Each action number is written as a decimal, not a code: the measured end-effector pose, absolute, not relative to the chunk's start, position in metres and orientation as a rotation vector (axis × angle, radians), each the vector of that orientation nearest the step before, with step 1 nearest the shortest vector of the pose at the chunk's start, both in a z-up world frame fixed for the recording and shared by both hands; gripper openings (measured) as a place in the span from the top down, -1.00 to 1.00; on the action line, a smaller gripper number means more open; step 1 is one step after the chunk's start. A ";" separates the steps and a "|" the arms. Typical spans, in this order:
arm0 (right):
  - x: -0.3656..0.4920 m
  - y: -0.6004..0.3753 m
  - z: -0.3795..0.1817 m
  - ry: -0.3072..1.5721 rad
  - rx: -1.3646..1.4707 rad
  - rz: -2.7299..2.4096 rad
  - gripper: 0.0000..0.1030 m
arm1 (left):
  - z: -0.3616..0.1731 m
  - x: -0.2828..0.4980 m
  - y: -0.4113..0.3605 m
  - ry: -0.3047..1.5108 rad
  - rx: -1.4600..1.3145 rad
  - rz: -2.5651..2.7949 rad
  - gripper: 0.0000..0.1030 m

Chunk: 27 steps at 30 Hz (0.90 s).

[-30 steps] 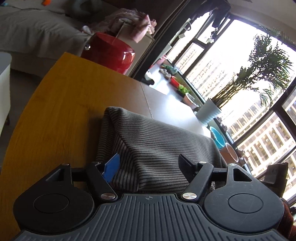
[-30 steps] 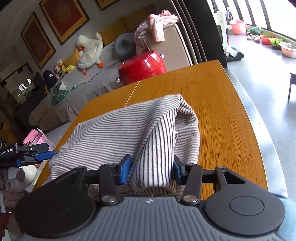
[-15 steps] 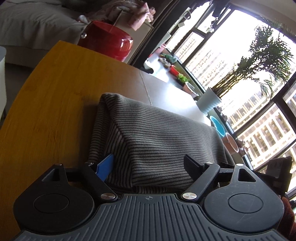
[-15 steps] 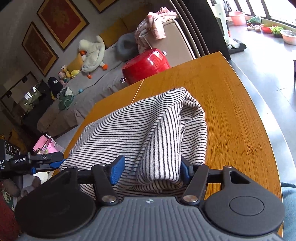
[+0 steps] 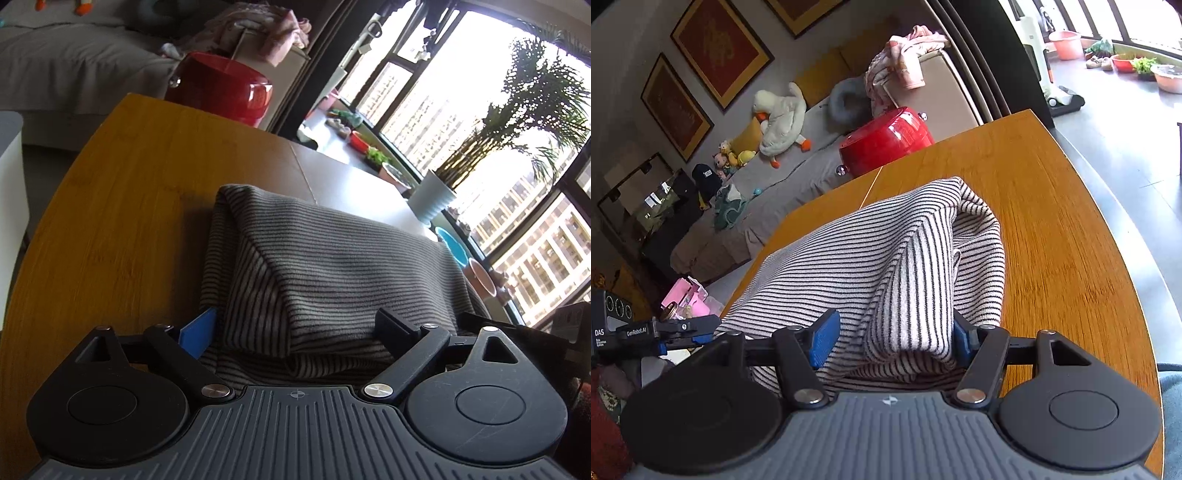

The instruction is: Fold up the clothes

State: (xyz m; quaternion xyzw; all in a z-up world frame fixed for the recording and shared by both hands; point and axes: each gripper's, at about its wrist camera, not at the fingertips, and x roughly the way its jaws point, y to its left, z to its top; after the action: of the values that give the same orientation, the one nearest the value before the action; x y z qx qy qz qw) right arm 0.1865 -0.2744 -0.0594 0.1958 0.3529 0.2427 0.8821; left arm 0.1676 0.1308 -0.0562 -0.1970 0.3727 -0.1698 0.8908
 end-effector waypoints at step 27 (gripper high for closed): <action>0.145 -0.266 0.003 0.613 0.313 0.595 0.50 | -0.016 0.151 0.125 0.647 -0.367 -0.414 0.35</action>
State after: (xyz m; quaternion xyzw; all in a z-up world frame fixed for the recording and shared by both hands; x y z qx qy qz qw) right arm 0.1446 -0.2661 0.0026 0.1510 0.2959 0.2872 0.8984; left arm 0.1507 0.1253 -0.0157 -0.1779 0.3138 -0.2006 0.9108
